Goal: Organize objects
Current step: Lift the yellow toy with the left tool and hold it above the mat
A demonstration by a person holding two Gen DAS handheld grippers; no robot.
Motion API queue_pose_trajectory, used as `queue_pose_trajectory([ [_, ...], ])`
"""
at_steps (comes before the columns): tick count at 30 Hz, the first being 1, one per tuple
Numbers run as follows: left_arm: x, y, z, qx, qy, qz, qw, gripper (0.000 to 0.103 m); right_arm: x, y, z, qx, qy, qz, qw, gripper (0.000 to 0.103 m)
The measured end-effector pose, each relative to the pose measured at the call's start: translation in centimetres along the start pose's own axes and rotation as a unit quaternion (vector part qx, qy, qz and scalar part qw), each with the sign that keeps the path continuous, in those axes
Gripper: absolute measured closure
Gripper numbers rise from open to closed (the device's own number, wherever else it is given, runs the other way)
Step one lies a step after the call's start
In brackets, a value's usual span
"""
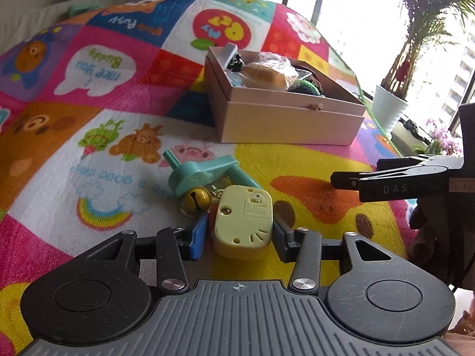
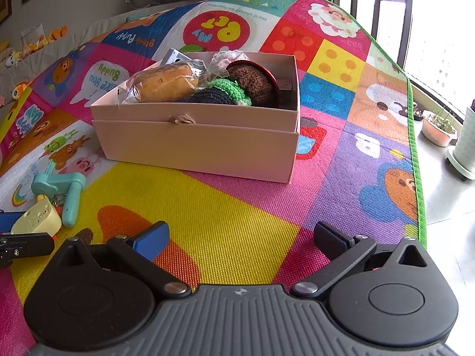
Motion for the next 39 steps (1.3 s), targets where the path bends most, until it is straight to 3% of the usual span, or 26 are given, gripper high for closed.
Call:
queue_pose_trajectory([
  [9, 0.3, 0.3, 0.2, 0.013, -0.014, 0.008, 0.9998, 0.054, 0.0, 0.0, 0.0, 0.001, 0.0, 0.001, 1.0, 0.0],
  [13, 1.4, 1.3, 0.3, 0.049, -0.016, 0.023, 0.9984, 0.055, -0.1, 0.1, 0.1, 0.003, 0.001, 0.003, 1.0, 0.0],
  [17, 3.3, 3.0, 0.7, 0.07, -0.037, 0.003, 0.9968, 0.055, -0.1, 0.2, 0.1, 0.004, 0.002, 0.005, 1.0, 0.0],
  [24, 4.7, 7.5, 0.6, 0.103, -0.073, -0.072, 0.9894, 0.055, -0.8, 0.5, -0.7, -0.004, 0.006, 0.02, 1.0, 0.0],
  [33, 4.1, 9.5, 1.2, 0.145, -0.084, -0.063, 0.9838, 0.055, -3.4, 1.9, -2.9, -0.037, -0.014, 0.055, 0.998, 0.0],
  [39, 3.7, 9.1, 1.0, 0.143, -0.088, -0.057, 0.9842, 0.055, -3.1, 1.8, -2.5, -0.026, -0.03, 0.047, 0.998, 0.0],
])
Point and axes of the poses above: each gripper's, at about its wrist camera, not at the fingertips, and x roughly against the way its jaws point, y to its left, z to its underside, the point moved 6 cm from there along -x, roughly the way its jaws point, and after that the axes turned 2 degrees about z, right-handed, at the moved point
